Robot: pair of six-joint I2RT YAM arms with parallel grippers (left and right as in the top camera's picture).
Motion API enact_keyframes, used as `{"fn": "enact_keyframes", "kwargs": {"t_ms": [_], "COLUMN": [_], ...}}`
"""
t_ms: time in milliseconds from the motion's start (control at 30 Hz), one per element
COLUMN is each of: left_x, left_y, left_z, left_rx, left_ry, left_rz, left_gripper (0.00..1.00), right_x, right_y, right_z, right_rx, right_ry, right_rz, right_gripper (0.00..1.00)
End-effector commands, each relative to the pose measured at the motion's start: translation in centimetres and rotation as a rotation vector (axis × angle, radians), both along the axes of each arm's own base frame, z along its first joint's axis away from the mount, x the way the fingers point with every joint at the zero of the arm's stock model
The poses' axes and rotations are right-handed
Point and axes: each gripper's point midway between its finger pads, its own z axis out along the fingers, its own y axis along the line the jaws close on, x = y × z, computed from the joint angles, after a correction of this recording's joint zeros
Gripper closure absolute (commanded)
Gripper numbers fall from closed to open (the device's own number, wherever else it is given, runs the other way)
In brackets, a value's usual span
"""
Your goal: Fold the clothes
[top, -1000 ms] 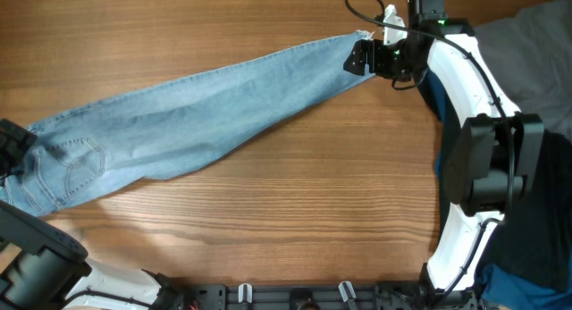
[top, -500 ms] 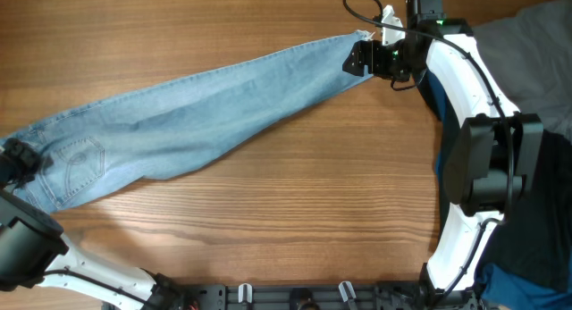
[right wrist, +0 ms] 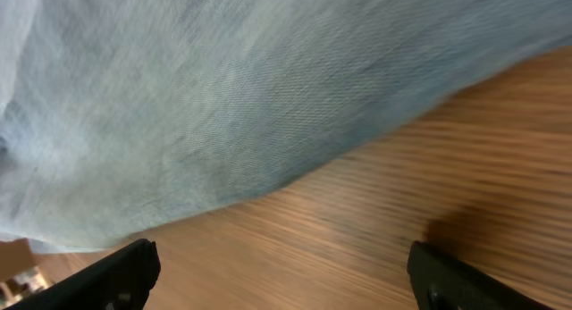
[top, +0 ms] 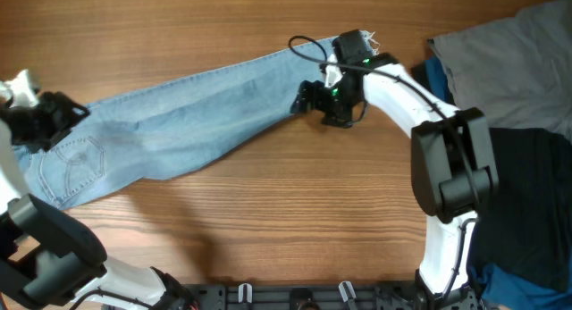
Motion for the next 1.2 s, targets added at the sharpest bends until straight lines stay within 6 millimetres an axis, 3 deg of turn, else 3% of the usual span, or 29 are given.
{"fn": "enact_keyframes", "kwargs": {"t_ms": [0,67,133,200,233,267,333,400,433,467,500,533,567,667,733,833,867,900,967,1000,1067,1100,1167], "left_x": [1.1,1.6,1.6,1.4,1.3,1.2,0.9,0.5,0.4,0.3,0.3,0.2,0.1,-0.7,-1.3,-1.5,-1.5,-1.5,-1.6,-1.8,-1.7,-1.6,-1.4], "left_y": [-3.8,-5.0,-5.4,-5.6,-5.7,-5.7,-5.6,-5.6,-5.6,-5.6,-5.7,-5.7,-5.7,-5.5,-5.3,-5.3,-5.3,-5.3,-5.1,-4.3,-3.2,-2.8,-1.7], "left_z": [-0.3,-0.4,-0.6,-0.9,-0.9,-0.9,-1.0,-1.4,-1.5,-1.7,-2.0,-2.2,-2.5,-3.4,-4.2,-5.7,-6.4,-7.0,-8.2,-9.1,-9.9,-10.0,-10.0], "left_rx": [0.001,0.011,0.034,0.052,0.049,0.050,0.052,0.057,0.057,0.056,0.054,0.052,0.050,0.068,0.080,0.083,0.086,0.089,0.109,0.153,0.193,0.207,0.241], "left_ry": [0.001,0.007,0.027,0.051,0.056,0.061,0.074,0.093,0.097,0.101,0.103,0.107,0.110,0.149,0.181,0.179,0.176,0.170,0.169,0.181,0.189,0.182,0.187], "left_rz": [-0.160,-0.196,-0.212,-0.221,-0.222,-0.221,-0.220,-0.218,-0.218,-0.221,-0.221,-0.221,-0.222,-0.216,-0.213,-0.212,-0.212,-0.211,-0.206,-0.186,-0.123,-0.105,-0.048], "left_gripper": [0.42,0.41,0.40,0.40,0.40,0.40,0.39,0.39,0.39,0.39,0.39,0.38,0.37,0.37,0.37,0.35,0.35,0.35,0.37,0.41,0.53,0.70,0.96], "right_x": [-0.3,0.2,0.6,1.3,2.1,2.6,3.8,4.5,5.0,6.1,7.5,8.7,9.6,8.7,5.3,-1.3,-3.3,-5.2,-7.6,-9.1,-10.6,-11.7,-12.8], "right_y": [2.6,4.2,5.2,5.6,5.9,6.0,5.9,6.3,6.2,6.2,6.0,5.5,4.9,3.6,3.9,7.1,8.7,10.5,13.4,15.9,18.7,20.8,22.8], "right_z": [-1.8,-2.3,-2.5,-2.6,-2.1,-1.0,3.0,11.2,13.4,15.1,15.2,14.3,13.3,10.5,8.7,6.8,6.2,5.6,4.2,3.3,2.2,0.8,-1.0], "right_rx": [0.033,0.076,0.102,0.118,0.134,0.158,0.243,0.482,0.538,0.562,0.531,0.460,0.387,0.271,0.255,0.224,0.220,0.217,0.197,0.207,0.235,0.253,0.274], "right_ry": [0.009,-0.058,-0.101,-0.130,-0.188,-0.226,-0.259,-0.234,-0.254,-0.327,-0.396,-0.451,-0.507,-0.450,-0.315,-0.203,-0.183,-0.172,-0.156,-0.159,-0.159,-0.136,-0.104], "right_rz": [-0.059,-0.060,-0.051,-0.051,-0.028,0.006,0.033,0.055,0.055,0.058,0.032,-0.001,-0.003,-0.003,0.068,0.295,0.351,0.400,0.430,0.454,0.470,0.460,0.434], "right_gripper": [0.12,0.14,0.22,0.46,0.95,0.96,0.96,0.96,0.96,0.96,0.71,0.29,0.21,0.15,0.26,0.37,0.32,0.16,0.09,0.02,0.02,0.02,0.05]}}
